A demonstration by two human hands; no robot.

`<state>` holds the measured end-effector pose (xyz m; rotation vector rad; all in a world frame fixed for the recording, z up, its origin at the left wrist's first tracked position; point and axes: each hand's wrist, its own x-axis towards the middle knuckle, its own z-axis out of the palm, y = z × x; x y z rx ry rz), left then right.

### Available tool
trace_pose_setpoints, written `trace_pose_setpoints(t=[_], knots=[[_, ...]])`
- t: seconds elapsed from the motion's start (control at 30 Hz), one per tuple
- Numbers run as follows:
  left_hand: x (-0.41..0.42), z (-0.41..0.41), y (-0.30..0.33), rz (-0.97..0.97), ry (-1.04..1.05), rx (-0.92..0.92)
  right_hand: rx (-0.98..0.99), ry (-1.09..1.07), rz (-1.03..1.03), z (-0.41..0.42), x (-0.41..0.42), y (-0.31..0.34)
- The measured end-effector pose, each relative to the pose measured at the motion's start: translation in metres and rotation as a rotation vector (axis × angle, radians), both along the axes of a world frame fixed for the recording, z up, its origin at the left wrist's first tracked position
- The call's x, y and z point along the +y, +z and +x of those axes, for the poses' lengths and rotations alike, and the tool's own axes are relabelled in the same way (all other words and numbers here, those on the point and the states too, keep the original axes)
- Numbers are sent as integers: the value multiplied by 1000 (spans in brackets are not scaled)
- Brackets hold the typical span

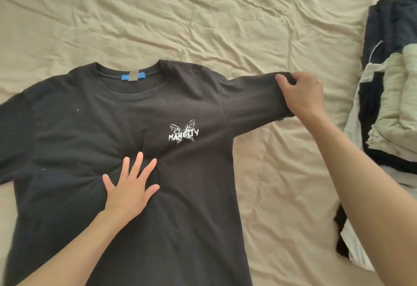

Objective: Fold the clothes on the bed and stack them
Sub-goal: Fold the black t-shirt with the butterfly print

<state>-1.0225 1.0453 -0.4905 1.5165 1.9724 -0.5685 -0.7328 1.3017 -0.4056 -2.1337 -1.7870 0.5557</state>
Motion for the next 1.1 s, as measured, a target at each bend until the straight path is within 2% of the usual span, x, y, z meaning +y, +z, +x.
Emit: trace_pose_setpoints(t=[0.03, 0.07, 0.17, 0.23, 0.3, 0.4, 0.47, 0.53, 0.6, 0.7, 0.77, 0.83, 0.9, 0.97, 1.03, 1.1], knots=[[0, 0, 1, -3, -1, 2, -20, -11, -75, 1, 1, 1], [0, 0, 1, -6, -1, 1, 66, -80, -188, 3, -2, -3], [1, 1, 3, -11, 3, 0, 523, -323, -522, 10, -29, -21], [1, 1, 4, -12, 10, -7, 767, -348, -667, 14, -45, -32], [2, 1, 4, -13, 9, -12, 924, -404, -768, 17, -47, -38], [2, 2, 7, -3, 23, -11, 906, -490, -759, 14, -33, -43], [5, 8, 12, 34, 83, -7, 759, -479, -586, 11, -24, -49], [12, 24, 20, 161, 164, -27, 575, -501, -386, 14, -20, -56], [25, 47, 28, 403, 130, -80, 509, -519, -317, 21, -19, -59], [55, 89, 29, 755, -146, -147, 838, -550, -398, 32, -15, -61], [80, 120, 29, 845, -296, -194, 1000, -544, -464, 35, -10, -58], [101, 150, 28, 797, -417, -196, 1016, -536, -519, 35, -4, -59], [114, 176, 16, 617, -559, -146, 936, -512, -539, 33, 1, -62], [120, 193, 1, 443, -556, -92, 854, -469, -504, 31, 6, -65], [120, 203, -1, 438, -488, -52, 868, -442, -460, 35, 10, -65], [124, 210, 9, 584, -463, -61, 908, -418, -445, 40, 12, -61]])
